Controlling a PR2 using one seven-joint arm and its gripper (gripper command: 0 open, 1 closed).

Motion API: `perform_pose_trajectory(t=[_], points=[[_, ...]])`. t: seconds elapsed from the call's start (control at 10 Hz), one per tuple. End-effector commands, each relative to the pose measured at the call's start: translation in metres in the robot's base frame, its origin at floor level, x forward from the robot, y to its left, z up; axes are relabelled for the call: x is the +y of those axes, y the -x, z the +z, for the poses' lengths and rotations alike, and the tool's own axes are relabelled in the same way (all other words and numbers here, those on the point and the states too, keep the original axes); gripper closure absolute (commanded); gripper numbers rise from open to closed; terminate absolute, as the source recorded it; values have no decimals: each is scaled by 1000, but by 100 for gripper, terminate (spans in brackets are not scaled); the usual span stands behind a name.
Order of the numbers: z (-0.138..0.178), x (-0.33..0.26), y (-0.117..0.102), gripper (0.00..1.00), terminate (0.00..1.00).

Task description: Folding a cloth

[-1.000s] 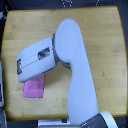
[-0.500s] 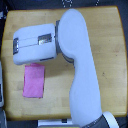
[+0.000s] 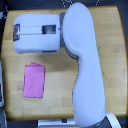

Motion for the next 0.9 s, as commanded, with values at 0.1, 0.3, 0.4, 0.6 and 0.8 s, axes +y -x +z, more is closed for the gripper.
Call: perform_pose_trajectory(t=[0.1,0.3,0.4,0.6,0.8], points=[[29,-122,-1,0,0],[43,-173,7,0,0],[51,-196,4,0,0],[55,-256,-7,0,0],[53,-279,-14,0,0]])
